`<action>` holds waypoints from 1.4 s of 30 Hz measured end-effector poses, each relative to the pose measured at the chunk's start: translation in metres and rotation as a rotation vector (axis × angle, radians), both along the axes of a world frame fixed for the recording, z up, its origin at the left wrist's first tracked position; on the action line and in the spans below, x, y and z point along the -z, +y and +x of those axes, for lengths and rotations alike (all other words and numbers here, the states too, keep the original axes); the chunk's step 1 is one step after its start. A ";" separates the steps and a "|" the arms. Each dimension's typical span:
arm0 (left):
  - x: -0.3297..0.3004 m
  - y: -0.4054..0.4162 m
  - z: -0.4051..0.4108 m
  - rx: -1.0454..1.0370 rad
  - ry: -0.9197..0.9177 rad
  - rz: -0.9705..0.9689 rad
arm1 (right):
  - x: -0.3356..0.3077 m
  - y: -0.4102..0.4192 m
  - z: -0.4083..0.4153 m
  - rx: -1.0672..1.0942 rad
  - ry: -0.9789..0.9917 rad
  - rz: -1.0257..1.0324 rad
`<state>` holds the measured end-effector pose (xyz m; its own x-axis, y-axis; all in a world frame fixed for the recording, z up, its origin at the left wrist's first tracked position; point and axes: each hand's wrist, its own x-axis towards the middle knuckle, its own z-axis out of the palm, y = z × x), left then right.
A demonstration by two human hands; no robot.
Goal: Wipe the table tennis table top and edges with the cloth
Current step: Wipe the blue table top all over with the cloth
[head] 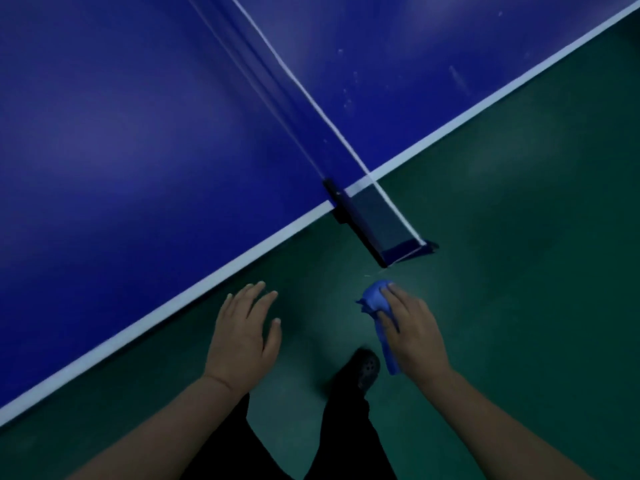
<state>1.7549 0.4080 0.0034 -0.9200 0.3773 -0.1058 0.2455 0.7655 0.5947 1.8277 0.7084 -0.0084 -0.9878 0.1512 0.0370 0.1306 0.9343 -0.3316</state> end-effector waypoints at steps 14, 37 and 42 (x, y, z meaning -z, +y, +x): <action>-0.044 0.287 0.070 -0.092 -0.037 0.225 | -0.066 0.224 -0.028 -0.241 0.079 -0.151; -0.022 0.395 -0.130 -0.913 0.166 0.208 | -0.058 0.235 -0.413 -0.831 -0.084 0.019; -0.001 0.397 -0.160 -1.109 0.121 0.034 | -0.002 0.218 -0.543 -0.780 -0.072 0.162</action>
